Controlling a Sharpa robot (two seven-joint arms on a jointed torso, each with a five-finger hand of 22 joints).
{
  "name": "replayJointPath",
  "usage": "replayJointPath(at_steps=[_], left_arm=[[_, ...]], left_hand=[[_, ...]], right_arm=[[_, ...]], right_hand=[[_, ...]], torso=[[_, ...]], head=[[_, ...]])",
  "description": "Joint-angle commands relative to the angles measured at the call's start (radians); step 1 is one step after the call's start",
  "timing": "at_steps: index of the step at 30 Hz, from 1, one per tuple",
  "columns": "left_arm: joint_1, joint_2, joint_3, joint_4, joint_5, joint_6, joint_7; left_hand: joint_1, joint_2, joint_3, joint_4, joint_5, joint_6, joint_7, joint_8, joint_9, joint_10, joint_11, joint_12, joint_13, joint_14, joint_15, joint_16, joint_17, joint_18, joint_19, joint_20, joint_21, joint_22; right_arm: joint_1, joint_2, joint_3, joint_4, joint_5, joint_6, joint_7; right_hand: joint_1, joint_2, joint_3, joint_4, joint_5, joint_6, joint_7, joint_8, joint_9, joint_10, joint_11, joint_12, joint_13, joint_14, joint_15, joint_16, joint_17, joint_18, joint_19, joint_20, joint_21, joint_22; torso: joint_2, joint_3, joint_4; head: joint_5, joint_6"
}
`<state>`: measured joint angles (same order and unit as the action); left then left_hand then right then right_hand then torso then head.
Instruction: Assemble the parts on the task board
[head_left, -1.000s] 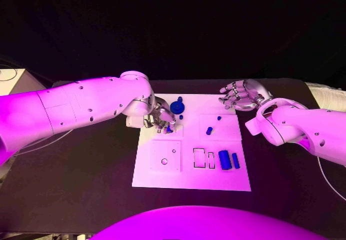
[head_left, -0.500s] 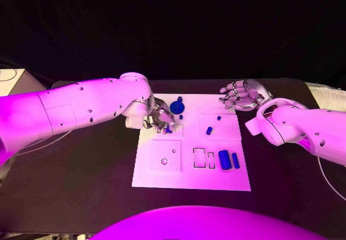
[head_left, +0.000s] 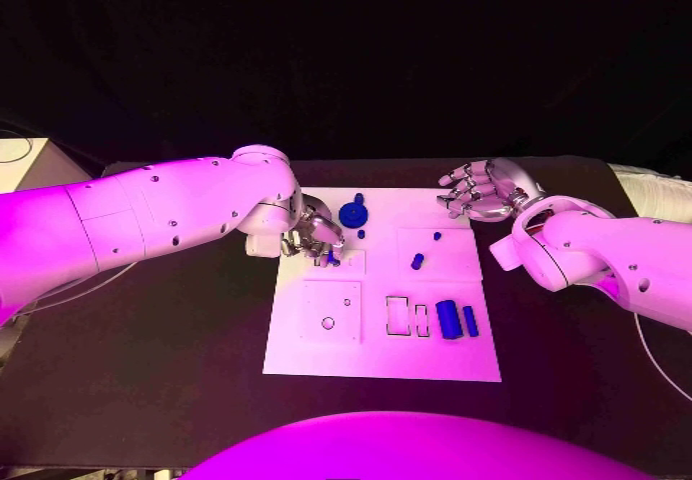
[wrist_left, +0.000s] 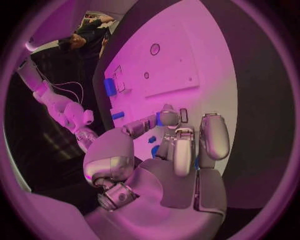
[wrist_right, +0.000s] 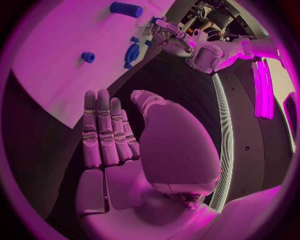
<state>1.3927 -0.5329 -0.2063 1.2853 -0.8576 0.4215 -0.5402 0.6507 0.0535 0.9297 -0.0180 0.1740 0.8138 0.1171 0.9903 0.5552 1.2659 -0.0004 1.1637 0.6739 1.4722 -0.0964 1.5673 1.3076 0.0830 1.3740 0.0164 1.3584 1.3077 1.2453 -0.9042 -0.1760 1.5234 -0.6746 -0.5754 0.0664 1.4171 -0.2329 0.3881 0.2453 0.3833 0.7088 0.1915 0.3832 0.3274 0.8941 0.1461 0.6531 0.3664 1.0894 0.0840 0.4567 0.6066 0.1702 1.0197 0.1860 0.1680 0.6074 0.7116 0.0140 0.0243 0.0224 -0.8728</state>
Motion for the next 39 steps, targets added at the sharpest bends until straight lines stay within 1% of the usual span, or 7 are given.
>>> replayJointPath(at_steps=[1,5,7,10,19,31,39], left_arm=[[0.001,0.0,0.0,0.002,0.005,-0.001,0.001],[0.001,0.0,0.0,0.002,0.006,0.003,0.0],[0.001,0.001,0.0,0.002,0.006,0.005,-0.001],[0.001,0.001,0.0,0.002,0.006,0.008,-0.001],[0.001,0.003,-0.001,0.004,0.008,0.013,-0.002],[0.0,0.004,-0.002,0.004,0.007,0.016,-0.002],[0.0,0.008,-0.002,0.003,0.009,0.02,-0.002]], left_hand=[[0.007,0.018,0.13,-0.121,0.007,0.122,-0.119,-0.003,0.002,0.07,-0.065,0.0,0.0,0.094,-0.01,-0.004,0.249,-0.011,0.004,-0.002,0.001,0.019],[0.008,0.018,0.132,-0.123,0.008,0.122,-0.119,-0.003,0.003,0.07,-0.065,0.0,0.0,0.094,-0.01,-0.005,0.247,-0.011,0.003,-0.003,0.0,0.018],[0.008,0.018,0.132,-0.123,0.008,0.122,-0.119,-0.003,0.003,0.07,-0.065,0.0,0.0,0.094,-0.01,-0.005,0.247,-0.011,0.003,-0.003,0.0,0.018],[0.008,0.017,0.133,-0.126,0.009,0.122,-0.119,-0.003,0.004,0.07,-0.066,-0.002,-0.002,0.094,-0.011,-0.005,0.246,-0.011,0.003,-0.003,0.0,0.017],[0.008,0.016,0.133,-0.127,0.009,0.122,-0.119,-0.004,0.004,0.07,-0.066,-0.003,-0.004,0.094,-0.011,-0.005,0.247,-0.011,0.003,-0.004,0.0,0.017],[0.008,0.016,0.134,-0.128,0.01,0.122,-0.12,-0.004,0.005,0.07,-0.066,-0.002,-0.002,0.094,-0.011,-0.004,0.249,-0.011,0.003,-0.004,0.0,0.018],[0.008,0.016,0.134,-0.128,0.01,0.122,-0.12,-0.004,0.005,0.07,-0.066,-0.002,-0.002,0.094,-0.011,-0.004,0.249,-0.011,0.003,-0.004,0.0,0.018]], right_arm=[[0.0,0.0,0.0,0.001,0.003,0.015,0.013],[0.0,0.0,0.0,0.001,0.004,0.017,0.013],[0.0,0.0,0.0,0.001,0.004,0.017,0.014],[0.0,-0.001,0.0,0.001,0.004,0.018,0.014],[-0.001,0.0,0.0,0.001,0.006,0.02,0.015],[-0.001,0.0,0.0,0.0,0.007,0.019,0.015],[-0.001,0.002,0.0,-0.001,0.007,0.019,0.016]], right_hand=[[-0.01,-0.001,0.002,0.002,0.006,-0.007,0.034,0.004,-0.001,-0.005,0.002,0.003,-0.001,-0.006,0.001,-0.004,0.001,0.008,-0.005,0.004,-0.005,-0.001],[-0.012,-0.001,0.002,0.002,0.006,-0.007,0.034,0.004,-0.001,-0.005,0.002,0.004,-0.002,-0.006,0.001,-0.004,0.002,0.008,-0.005,0.005,-0.005,-0.002],[-0.017,-0.002,0.001,0.004,0.007,-0.008,0.034,0.005,-0.001,-0.006,0.002,0.005,-0.003,-0.006,0.001,-0.004,0.002,0.008,-0.005,0.005,-0.006,-0.003],[-0.021,-0.002,0.0,0.005,0.009,-0.008,0.034,0.006,-0.001,-0.006,0.002,0.007,-0.004,-0.006,0.002,-0.004,0.003,0.008,-0.005,0.006,-0.006,-0.004],[-0.025,-0.003,0.0,0.006,0.011,-0.009,0.034,0.007,-0.002,-0.008,0.002,0.008,-0.006,-0.006,0.002,-0.005,0.004,0.008,-0.005,0.006,-0.007,-0.005],[-0.026,-0.004,0.0,0.005,0.015,-0.01,0.034,0.008,-0.002,-0.009,0.002,0.008,-0.007,-0.007,0.002,-0.005,0.004,0.009,-0.005,0.006,-0.007,-0.006],[-0.026,-0.004,0.0,0.005,0.015,-0.01,0.034,0.008,-0.002,-0.009,0.002,0.008,-0.007,-0.007,0.002,-0.005,0.004,0.009,-0.006,0.006,-0.008,-0.006]], torso=[[-0.001,0.0015,0.0009],[-0.001,0.0014,0.001],[-0.001,0.0011,0.0014],[-0.001,0.0008,0.0015],[0.0,0.0,0.0009],[-0.001,0.001,0.0013],[0.0,0.0006,0.0004]], head=[[0.004,0.0],[0.004,0.0],[0.002,0.0],[0.006,0.0],[0.006,0.0],[0.006,0.0],[0.006,0.0]])
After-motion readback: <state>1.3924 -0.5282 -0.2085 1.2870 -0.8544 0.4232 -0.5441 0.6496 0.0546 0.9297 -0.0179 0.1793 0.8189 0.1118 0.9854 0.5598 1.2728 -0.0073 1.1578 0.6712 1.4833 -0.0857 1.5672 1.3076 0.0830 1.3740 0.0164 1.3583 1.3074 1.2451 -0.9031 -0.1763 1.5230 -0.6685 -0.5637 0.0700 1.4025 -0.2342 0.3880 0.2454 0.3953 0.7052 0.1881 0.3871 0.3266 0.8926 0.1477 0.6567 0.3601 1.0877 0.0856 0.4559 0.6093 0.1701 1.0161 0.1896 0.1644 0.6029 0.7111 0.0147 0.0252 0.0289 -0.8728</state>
